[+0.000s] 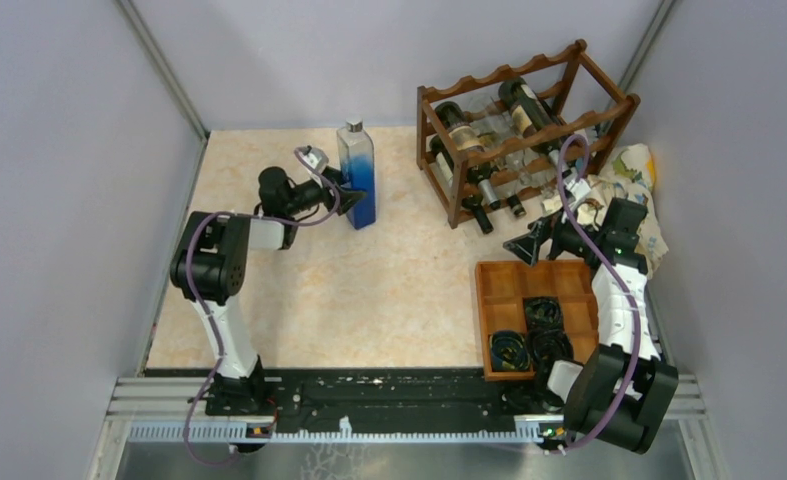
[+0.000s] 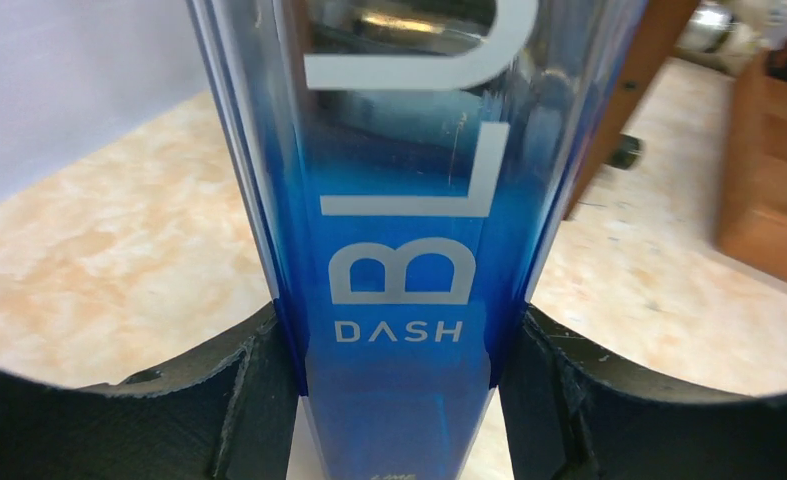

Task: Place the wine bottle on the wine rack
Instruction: Pick up the wine bottle from the center of the board.

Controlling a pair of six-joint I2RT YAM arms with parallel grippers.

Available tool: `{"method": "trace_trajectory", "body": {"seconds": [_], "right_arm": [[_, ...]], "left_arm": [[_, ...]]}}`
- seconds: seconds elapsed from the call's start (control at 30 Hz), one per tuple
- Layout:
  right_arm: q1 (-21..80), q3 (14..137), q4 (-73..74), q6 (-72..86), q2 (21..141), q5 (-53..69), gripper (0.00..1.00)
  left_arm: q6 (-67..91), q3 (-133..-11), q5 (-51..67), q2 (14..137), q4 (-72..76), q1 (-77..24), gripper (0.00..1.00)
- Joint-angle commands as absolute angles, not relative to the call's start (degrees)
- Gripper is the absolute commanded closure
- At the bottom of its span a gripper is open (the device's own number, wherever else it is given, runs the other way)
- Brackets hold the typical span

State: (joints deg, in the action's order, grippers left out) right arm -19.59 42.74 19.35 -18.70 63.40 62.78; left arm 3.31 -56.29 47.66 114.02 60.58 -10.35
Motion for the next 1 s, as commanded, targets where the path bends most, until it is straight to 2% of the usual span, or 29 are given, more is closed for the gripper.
{"method": "trace_trajectory", "body": {"seconds": [0.0, 0.17, 0.33, 0.43, 0.6, 0.7, 0.93, 0.97], "right_arm": [[-18.6, 45.1, 22.6, -25.8, 63.4, 68.6, 0.02], [-14.3, 46.4, 31.9, -39.4, 63.3, 72.2, 0.02], [-9.2, 49.2, 42.6, -60.8, 62.8, 72.2, 0.02], [-5.3, 52.2, 44.1, -62.0, 63.4, 69.8, 0.02], [4.0, 59.6, 51.9, -61.5, 66.9, 66.3, 0.02], [5.7, 62.9, 53.5, -56.3, 68.8, 68.1, 0.02], [5.8, 66.3, 57.6, -62.4, 67.2, 64.2, 0.02], [5.8, 66.2, 57.5, -63.5, 66.6, 63.6, 0.02]], "left_arm": [[9.6, -53.6, 56.6, 103.7, 66.0, -10.4, 1.00], [19.8, -44.3, 61.2, 93.7, 63.8, -10.6, 1.00], [15.9, -36.8, 64.0, 84.5, 49.9, -13.8, 1.00], [11.8, -35.3, 65.0, 81.8, 40.9, -17.2, 1.00], [13.3, -35.4, 67.6, 81.0, 34.2, -20.5, 1.00], [13.0, -37.2, 70.0, 81.1, 28.2, -21.9, 1.00], [4.3, -47.7, 80.0, 87.5, 1.7, -22.3, 1.00], [0.5, -50.0, 81.4, 89.4, -6.6, -22.3, 1.00]]}}
